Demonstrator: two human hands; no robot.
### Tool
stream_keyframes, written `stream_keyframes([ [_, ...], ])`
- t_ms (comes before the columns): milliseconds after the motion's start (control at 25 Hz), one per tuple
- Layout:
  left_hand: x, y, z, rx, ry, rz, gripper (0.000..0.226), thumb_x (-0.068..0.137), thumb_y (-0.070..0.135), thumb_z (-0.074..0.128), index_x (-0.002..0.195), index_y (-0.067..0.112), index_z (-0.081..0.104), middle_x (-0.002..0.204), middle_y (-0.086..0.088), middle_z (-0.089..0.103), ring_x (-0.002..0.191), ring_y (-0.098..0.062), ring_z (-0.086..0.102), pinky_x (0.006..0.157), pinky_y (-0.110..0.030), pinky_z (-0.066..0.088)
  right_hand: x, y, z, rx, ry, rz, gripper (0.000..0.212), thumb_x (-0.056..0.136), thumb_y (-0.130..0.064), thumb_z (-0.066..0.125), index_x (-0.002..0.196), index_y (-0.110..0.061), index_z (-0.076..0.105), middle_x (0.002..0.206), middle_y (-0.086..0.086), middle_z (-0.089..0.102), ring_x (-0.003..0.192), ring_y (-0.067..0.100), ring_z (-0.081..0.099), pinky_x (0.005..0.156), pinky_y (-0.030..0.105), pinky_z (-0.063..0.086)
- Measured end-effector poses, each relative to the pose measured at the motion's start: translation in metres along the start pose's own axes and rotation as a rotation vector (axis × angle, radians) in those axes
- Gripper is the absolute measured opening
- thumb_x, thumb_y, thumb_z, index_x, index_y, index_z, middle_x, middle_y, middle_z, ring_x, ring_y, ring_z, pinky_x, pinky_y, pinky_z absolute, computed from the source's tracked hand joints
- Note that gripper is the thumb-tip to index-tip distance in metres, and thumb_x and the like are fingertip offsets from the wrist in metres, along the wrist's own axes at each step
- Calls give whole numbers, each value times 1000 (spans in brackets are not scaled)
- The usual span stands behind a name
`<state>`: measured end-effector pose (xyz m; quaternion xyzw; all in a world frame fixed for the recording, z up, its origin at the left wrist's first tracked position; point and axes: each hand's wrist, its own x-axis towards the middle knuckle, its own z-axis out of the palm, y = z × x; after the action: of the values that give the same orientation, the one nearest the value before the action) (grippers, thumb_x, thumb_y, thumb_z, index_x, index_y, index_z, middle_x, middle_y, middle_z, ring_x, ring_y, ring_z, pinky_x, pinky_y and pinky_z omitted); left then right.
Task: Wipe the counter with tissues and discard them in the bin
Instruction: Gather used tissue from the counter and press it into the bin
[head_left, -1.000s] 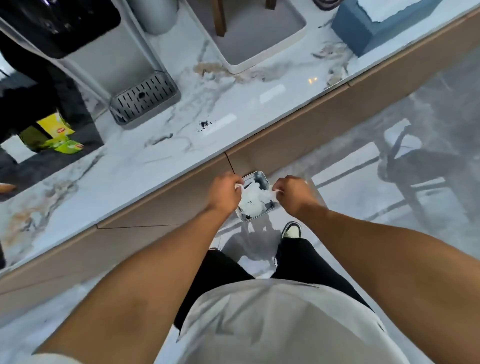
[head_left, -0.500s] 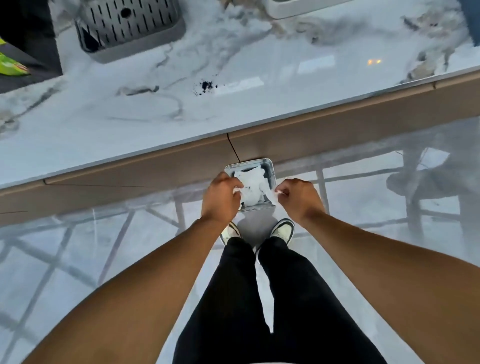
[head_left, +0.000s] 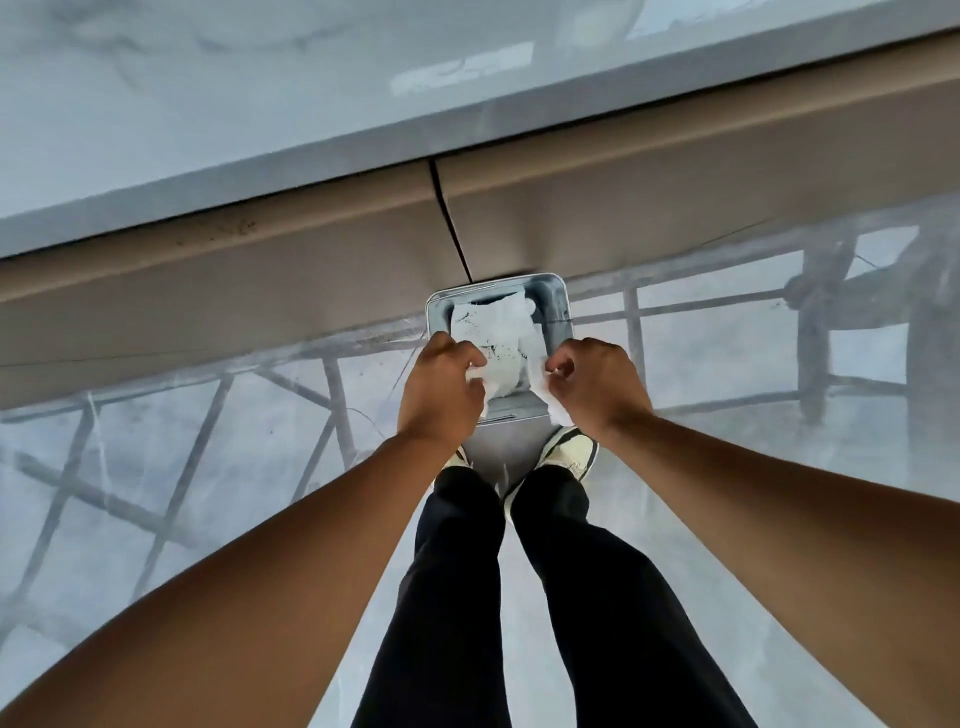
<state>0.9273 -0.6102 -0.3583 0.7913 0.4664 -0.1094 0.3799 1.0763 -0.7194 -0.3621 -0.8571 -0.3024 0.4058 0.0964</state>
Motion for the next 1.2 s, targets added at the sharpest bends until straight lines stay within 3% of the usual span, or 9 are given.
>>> stream_keyframes([
  [160,23,-11,18,9,-25,-22,30,79,-4,62,106,8,71,113,-10,59,94,-30,64,83,-38,55,26,6,30,-35,-14,-1,11,85,-13,64,91,-17,72,98,7,70,84,23,64,68,23,39],
  [360,44,-18,37,38,-39,-6,28,82,-1,63,108,8,69,115,-11,59,92,-33,65,82,-40,56,53,5,47,-8,52,39,13,87,-11,64,94,-15,74,101,8,73,87,25,67,72,22,44],
  [640,57,-23,52,130,-36,-35,26,85,0,64,111,6,66,117,-15,56,96,-37,64,81,-46,58,67,12,59,-56,52,142,11,89,-20,68,99,-18,72,99,9,74,76,23,61,68,23,44],
  [760,60,-25,55,129,-37,-56,31,85,6,68,115,6,64,119,-14,56,98,-35,63,81,-46,57,69,12,64,-95,7,132,26,89,-26,69,113,-17,65,105,10,72,89,27,67,78,31,55],
  [880,57,-25,54,141,-43,-58,39,84,11,70,122,8,61,122,-14,55,102,-35,62,82,-47,57,65,9,64,-73,-26,115,43,89,-29,70,126,-17,54,111,10,70,99,31,67,86,39,57],
  [1200,24,-20,27,208,-30,-20,49,86,33,68,129,14,54,124,-10,57,113,-32,58,84,-46,55,48,-5,37,35,-171,17,53,91,-50,60,134,-20,50,132,7,62,116,24,61,96,35,49],
])
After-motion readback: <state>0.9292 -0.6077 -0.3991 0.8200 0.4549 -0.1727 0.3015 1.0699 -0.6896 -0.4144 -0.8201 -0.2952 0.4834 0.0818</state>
